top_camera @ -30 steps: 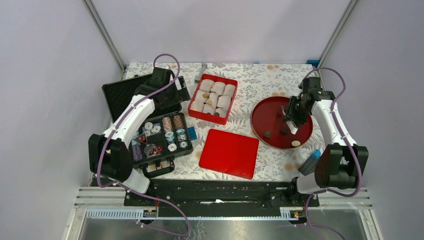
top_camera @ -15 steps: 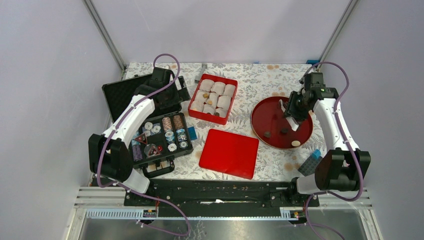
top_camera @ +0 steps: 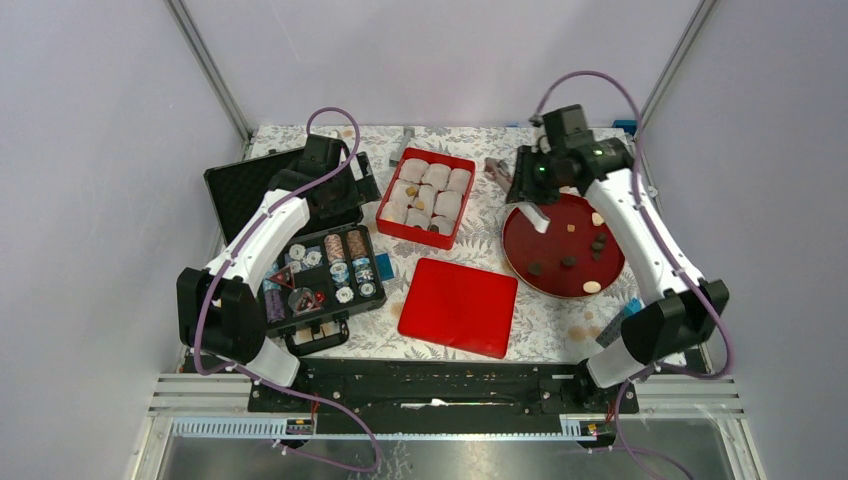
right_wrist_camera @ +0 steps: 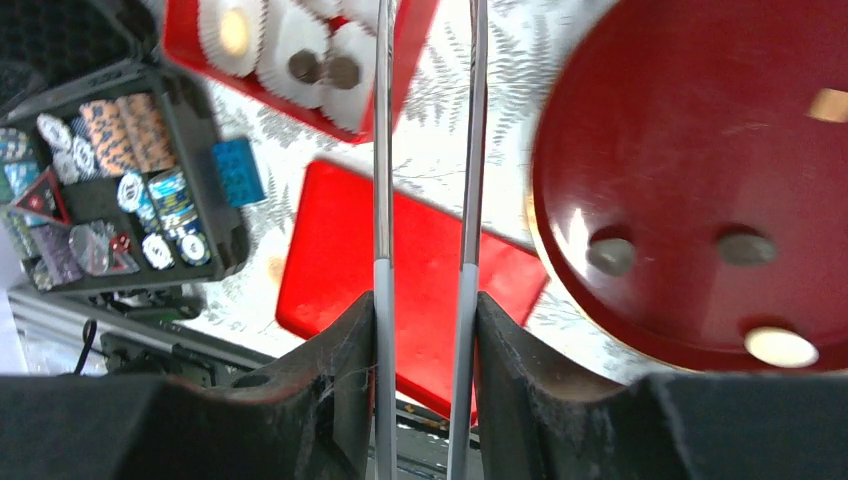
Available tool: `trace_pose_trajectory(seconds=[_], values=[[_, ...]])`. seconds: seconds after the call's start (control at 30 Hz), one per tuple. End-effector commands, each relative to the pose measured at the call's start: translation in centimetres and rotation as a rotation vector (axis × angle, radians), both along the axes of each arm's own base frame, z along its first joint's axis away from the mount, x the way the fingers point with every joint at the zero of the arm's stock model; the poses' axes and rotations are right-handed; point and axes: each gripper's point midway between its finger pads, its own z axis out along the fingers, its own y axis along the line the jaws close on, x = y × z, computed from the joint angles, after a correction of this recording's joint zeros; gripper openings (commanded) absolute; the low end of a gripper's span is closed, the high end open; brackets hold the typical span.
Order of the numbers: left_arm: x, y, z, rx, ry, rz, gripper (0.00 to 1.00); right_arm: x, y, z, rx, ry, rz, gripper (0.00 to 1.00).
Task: Pack the chocolate
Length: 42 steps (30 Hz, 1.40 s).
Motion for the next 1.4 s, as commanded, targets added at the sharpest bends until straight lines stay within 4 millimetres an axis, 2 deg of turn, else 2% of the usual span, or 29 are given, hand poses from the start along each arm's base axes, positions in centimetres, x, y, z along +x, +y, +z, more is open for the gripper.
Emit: trace_pose_trajectory(seconds=[0.0,0.13,0.3,0.5,0.9,1.37], values=[[0.9,0.2,2.8,-0.019,-0.103,0.013,0.99,1.0,5.9,-0.1,0.041,0.005,0.105,0.18],[0.8,0.3,3.1,-0.017,-0.112,0.01,0.99,1.4,9.6,-0.4,0.043,0.016,0.19,0.19],[0.7,0.5,3.2,-0.016,-0.116,0.012,0.99,1.9,11.2,-2.9,0.007,0.052,0.213,0.18],[0.7,0.6,3.2,-0.016,-0.116,0.014,0.99,2.5,11.2,-4.8,-0.022,0.072,0.201,0.2],[0.8,0.8,3.1,-0.015,-0.114,0.019,0.99,2.6,11.0,-7.2,-0.051,0.109,0.201,0.29],[0.6,1.1,2.9,-0.013,-0.109,0.025,0.99,2.7,10.7,-8.7,-0.075,0.135,0.184,0.35]])
